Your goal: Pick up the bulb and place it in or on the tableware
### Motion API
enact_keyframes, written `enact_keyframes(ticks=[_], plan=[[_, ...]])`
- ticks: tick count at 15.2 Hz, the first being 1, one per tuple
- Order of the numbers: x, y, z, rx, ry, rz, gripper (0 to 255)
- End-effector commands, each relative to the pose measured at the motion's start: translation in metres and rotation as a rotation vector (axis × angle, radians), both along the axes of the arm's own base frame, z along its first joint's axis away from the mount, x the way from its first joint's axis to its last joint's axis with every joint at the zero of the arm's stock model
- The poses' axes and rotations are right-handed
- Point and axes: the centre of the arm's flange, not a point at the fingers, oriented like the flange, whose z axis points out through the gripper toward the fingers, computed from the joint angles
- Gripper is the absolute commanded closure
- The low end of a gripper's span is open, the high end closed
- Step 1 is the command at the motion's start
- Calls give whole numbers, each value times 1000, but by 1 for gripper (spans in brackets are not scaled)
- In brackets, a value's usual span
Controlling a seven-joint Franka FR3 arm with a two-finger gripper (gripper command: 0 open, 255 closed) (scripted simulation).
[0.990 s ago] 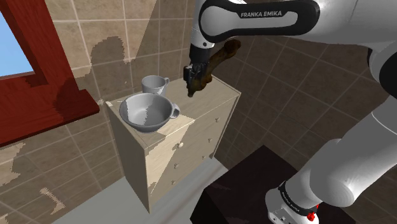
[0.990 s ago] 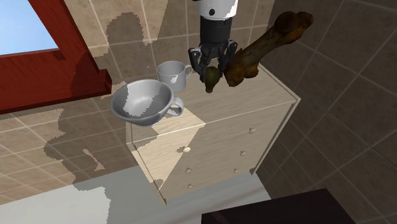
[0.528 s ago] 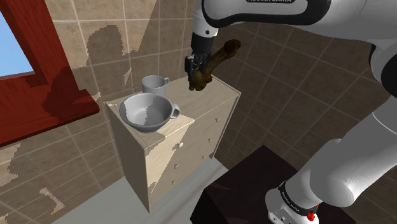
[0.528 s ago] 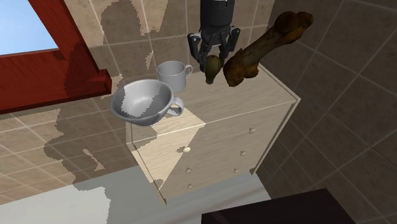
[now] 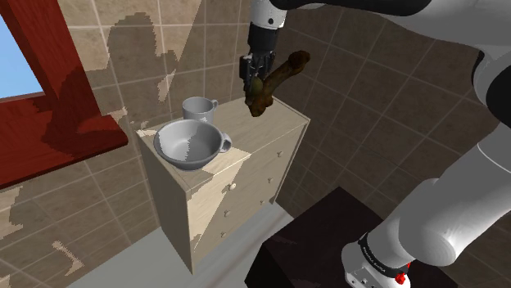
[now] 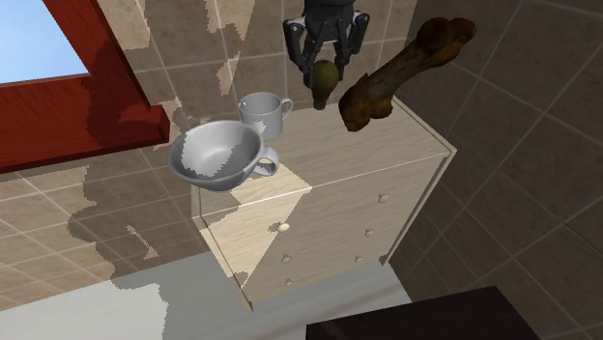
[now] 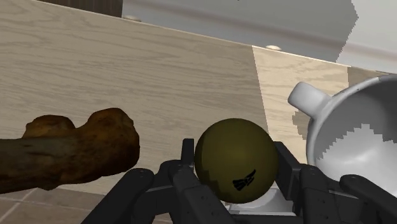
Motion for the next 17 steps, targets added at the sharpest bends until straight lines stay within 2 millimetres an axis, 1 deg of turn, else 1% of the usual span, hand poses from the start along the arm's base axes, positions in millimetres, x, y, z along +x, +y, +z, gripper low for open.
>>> enact_keyframes(ticks=[1,4,5,17], plan=[[0,-1,10,0,0,0,255],[0,-1,26,0,0,0,255],[0,-1,28,0,0,0,255],[-15,156,45,0,0,0,255]])
